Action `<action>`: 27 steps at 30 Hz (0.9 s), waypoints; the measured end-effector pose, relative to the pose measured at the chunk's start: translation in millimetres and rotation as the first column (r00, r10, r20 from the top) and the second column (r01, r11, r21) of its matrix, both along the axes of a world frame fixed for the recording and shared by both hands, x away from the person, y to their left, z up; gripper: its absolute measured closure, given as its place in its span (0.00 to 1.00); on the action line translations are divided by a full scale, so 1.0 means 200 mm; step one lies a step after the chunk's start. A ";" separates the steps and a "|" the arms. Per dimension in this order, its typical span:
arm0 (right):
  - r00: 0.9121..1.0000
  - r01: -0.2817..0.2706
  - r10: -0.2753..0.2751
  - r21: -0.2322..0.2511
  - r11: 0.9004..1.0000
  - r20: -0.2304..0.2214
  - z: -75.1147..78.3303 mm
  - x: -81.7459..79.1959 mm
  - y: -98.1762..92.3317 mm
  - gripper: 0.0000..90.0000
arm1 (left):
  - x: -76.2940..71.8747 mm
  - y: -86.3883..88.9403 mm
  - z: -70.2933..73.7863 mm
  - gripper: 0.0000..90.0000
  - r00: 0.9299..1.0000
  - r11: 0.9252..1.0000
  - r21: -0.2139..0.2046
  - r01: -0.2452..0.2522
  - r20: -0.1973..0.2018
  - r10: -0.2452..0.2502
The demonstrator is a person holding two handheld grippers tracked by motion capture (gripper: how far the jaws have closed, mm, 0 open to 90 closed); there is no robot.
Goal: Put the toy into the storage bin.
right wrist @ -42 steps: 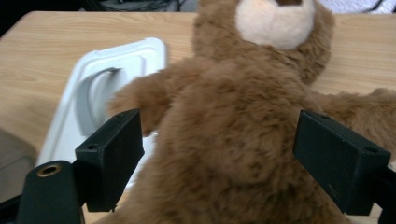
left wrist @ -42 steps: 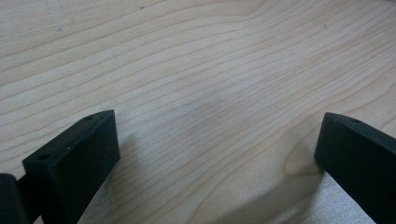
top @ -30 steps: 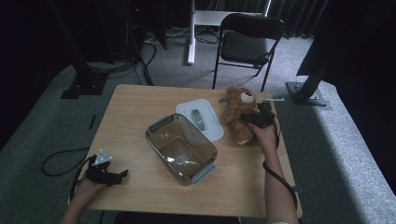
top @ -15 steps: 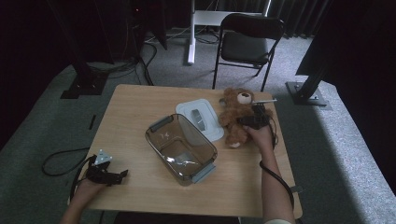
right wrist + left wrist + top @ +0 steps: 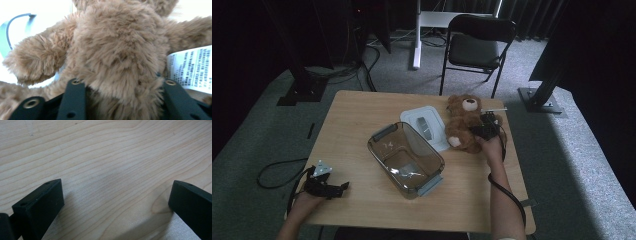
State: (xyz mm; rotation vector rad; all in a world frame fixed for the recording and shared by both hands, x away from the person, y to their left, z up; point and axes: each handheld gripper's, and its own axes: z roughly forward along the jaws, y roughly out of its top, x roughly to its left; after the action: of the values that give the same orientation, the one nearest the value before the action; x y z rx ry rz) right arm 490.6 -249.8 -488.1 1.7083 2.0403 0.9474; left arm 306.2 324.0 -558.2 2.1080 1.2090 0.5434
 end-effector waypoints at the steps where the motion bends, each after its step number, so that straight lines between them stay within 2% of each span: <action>1: 1.000 0.007 -0.007 -0.003 1.000 0.010 0.01 -0.01 0.00 0.70 | 0.00 0.00 0.00 0.00 1.000 1.000 0.001 0.001 0.000 -0.001; 7: 0.999 0.030 -0.031 0.038 0.999 0.036 0.09 -0.06 -0.04 0.73 | 0.00 0.00 0.00 0.00 1.000 1.000 0.000 0.000 -0.001 0.000; 10: 0.997 0.031 -0.036 0.067 0.997 0.072 0.15 -0.11 -0.07 0.73 | 0.00 0.00 0.00 0.00 1.000 1.000 0.000 0.000 -0.003 0.000; 13: 0.994 0.024 -0.032 0.076 0.997 0.107 0.22 -0.16 -0.09 0.73 | 0.00 0.00 0.00 0.00 1.000 1.000 0.000 0.000 -0.003 0.000; 23: 0.980 -0.049 0.029 0.098 0.994 0.195 0.41 -0.33 -0.05 0.73 | 0.00 0.00 0.00 0.00 1.000 1.000 0.000 0.000 -0.003 0.000; 27: 0.970 -0.089 0.059 0.117 0.989 0.237 0.48 -0.40 -0.01 0.73 | 0.00 0.00 0.00 0.01 1.000 1.000 0.001 0.001 -0.003 -0.001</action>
State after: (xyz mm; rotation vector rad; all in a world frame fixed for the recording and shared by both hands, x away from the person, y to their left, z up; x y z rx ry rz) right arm 411.0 -252.4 -391.4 1.5068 1.9367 1.2634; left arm 306.1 324.1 -558.0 2.1105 1.2098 0.5411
